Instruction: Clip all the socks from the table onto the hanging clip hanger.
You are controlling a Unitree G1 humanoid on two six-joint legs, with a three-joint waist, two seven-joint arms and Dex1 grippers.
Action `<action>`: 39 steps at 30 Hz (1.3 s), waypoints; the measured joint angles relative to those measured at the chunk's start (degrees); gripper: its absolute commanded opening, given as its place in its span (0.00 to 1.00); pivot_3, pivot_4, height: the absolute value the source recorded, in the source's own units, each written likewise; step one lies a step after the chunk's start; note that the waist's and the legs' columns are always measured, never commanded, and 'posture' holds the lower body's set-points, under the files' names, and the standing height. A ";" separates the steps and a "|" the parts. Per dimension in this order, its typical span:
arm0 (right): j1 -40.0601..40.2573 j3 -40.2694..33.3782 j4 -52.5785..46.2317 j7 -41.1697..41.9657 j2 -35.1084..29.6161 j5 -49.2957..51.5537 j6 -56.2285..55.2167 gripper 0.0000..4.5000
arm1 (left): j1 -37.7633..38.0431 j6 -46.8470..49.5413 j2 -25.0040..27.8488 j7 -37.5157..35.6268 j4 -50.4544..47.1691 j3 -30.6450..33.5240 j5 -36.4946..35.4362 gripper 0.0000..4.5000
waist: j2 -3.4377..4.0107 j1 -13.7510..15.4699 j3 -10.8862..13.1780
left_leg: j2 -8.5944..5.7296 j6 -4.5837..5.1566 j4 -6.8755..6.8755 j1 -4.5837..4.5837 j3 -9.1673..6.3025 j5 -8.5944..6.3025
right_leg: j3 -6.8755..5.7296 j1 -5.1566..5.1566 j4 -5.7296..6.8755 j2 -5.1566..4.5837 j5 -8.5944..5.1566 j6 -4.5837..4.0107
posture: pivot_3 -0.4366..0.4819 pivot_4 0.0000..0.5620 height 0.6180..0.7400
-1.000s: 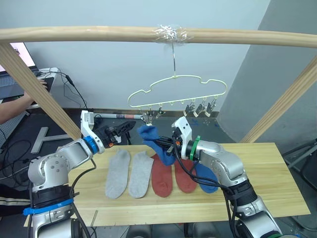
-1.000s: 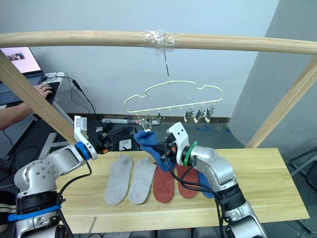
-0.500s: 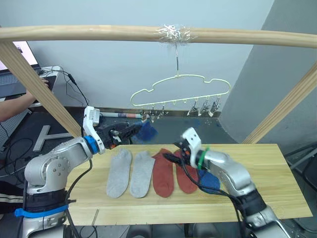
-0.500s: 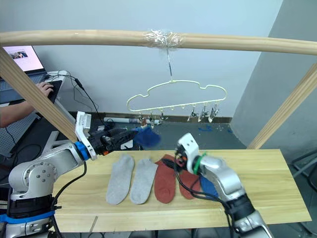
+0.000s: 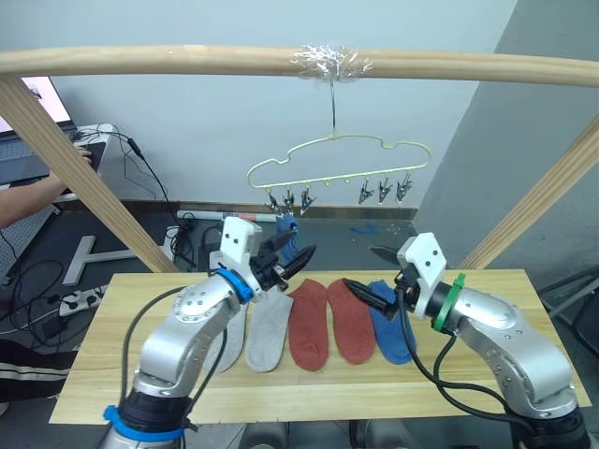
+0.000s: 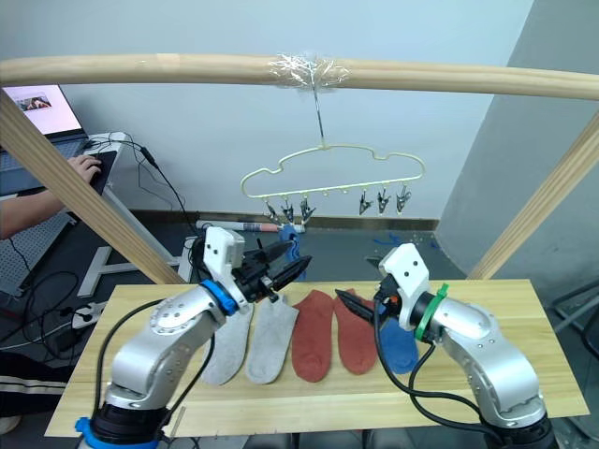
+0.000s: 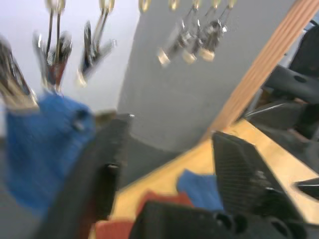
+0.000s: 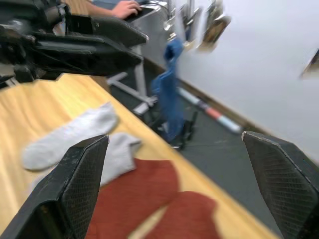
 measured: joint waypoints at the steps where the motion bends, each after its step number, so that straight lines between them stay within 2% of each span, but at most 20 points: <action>1: -0.29 -0.77 -0.98 -0.31 0.05 0.38 0.52 1.00 | 0.02 -1.43 -1.42 0.86 0.56 -1.23 1.73 0.50 | 0.00 -0.04 0.00 | 0.00 0.01 0.00 0.00 0.00 0.00 | -0.01 0.00 0.01 0.00 0.00 0.00 | 0.60 0.26 1.00; 5: -2.95 -3.26 -3.24 -1.99 0.75 2.90 2.52 1.00 | -0.35 -4.57 -4.98 3.19 3.03 -2.90 5.42 0.50 | 0.01 -0.49 0.01 | 0.01 0.03 0.01 0.03 0.01 0.00 | 0.00 0.00 0.06 0.03 0.01 0.00 | 0.59 0.26 1.00; 11: -5.93 -4.90 -4.38 -3.68 1.02 6.07 3.74 1.00 | -2.56 -8.34 -7.72 7.07 9.53 -1.99 10.03 0.50 | 0.01 -0.38 0.01 | 0.00 0.05 0.05 -0.01 -0.02 0.01 | -0.03 0.01 0.04 0.04 0.02 0.01 | 0.59 0.26 1.00; 21: -7.83 -4.51 -4.22 -3.34 -0.37 7.15 3.48 1.00 | -1.13 -12.06 -9.02 11.10 10.83 1.44 13.48 0.50 | 0.01 -0.35 0.00 | 0.00 0.05 0.11 -0.01 -0.04 0.01 | -0.06 0.02 0.09 0.03 0.03 0.01 | 0.59 0.26 1.00; 29: -10.34 -3.83 -2.27 -2.47 -1.85 7.24 2.98 1.00 | -4.76 -14.66 -12.57 14.72 16.80 2.76 15.58 0.50 | 0.01 -0.33 0.00 | -0.02 0.06 0.47 -0.13 -0.06 0.01 | -0.07 0.06 0.09 0.04 0.15 0.13 | 0.59 0.25 1.00; 39: -10.57 -3.85 -2.23 -2.67 -2.27 7.74 3.40 1.00 | -7.57 -17.07 -14.22 17.26 19.78 2.93 17.67 0.50 | 0.01 -0.35 0.00 | -0.03 0.09 0.79 -0.22 -0.06 -0.01 | -0.04 0.07 0.11 0.04 0.33 0.21 | 0.57 0.24 1.00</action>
